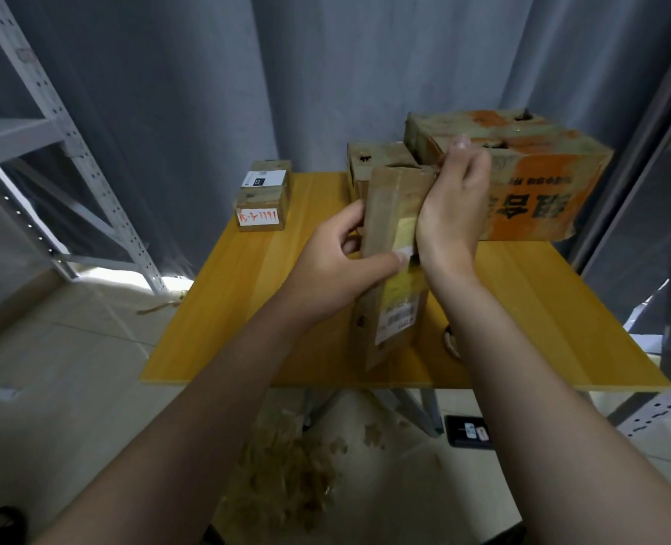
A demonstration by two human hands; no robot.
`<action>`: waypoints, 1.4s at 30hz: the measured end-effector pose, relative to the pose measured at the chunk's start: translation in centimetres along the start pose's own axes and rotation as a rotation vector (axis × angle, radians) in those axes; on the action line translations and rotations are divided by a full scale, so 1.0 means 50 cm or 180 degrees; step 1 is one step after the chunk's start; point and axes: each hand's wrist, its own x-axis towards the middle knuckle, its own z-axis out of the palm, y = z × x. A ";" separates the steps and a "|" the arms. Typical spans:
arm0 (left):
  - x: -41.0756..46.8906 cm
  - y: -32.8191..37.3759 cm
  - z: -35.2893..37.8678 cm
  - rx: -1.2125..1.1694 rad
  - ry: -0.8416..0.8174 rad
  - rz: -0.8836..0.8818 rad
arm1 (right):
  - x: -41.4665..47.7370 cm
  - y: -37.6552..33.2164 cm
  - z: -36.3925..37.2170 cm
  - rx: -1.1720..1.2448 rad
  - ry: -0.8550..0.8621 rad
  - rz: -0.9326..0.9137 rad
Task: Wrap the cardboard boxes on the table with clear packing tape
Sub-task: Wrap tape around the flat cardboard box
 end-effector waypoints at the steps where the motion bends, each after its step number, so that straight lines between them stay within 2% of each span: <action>1: 0.002 -0.001 0.000 0.0084 0.0116 0.0047 | -0.002 0.000 -0.001 -0.0026 0.0010 -0.0083; 9: 0.000 -0.005 -0.015 0.0109 0.0340 -0.0042 | 0.018 0.019 -0.015 -0.0066 0.0239 -0.0493; 16: 0.001 -0.015 -0.020 0.0019 0.0445 -0.0088 | 0.030 0.017 -0.025 0.0122 0.0325 -0.0356; 19: 0.010 -0.021 -0.026 -0.0137 0.0636 -0.0151 | 0.025 0.006 -0.023 0.0191 0.0135 -0.0071; 21: 0.015 -0.023 -0.031 -0.0326 0.0993 -0.0224 | 0.021 0.002 -0.022 0.0144 -0.0217 0.0201; 23: 0.021 -0.029 -0.038 -0.0126 0.1307 -0.0187 | 0.014 0.000 -0.019 0.0155 -0.0630 0.0296; 25: 0.026 -0.034 -0.044 0.0354 0.1431 -0.0129 | 0.007 0.002 -0.011 0.0187 -0.0838 0.0138; 29: 0.025 -0.023 -0.034 0.1089 0.0996 -0.0348 | 0.000 0.001 0.001 0.0117 -0.0833 -0.0291; 31: 0.025 -0.020 -0.017 0.1456 0.0703 -0.0499 | -0.003 -0.003 0.004 0.0161 -0.0753 -0.0325; 33: 0.024 -0.022 -0.004 0.1730 0.0647 -0.0515 | -0.009 -0.012 0.006 0.0304 -0.0679 -0.0242; 42: 0.022 -0.025 0.027 0.1701 0.0613 -0.0267 | -0.030 -0.024 0.000 0.0613 0.0227 0.0072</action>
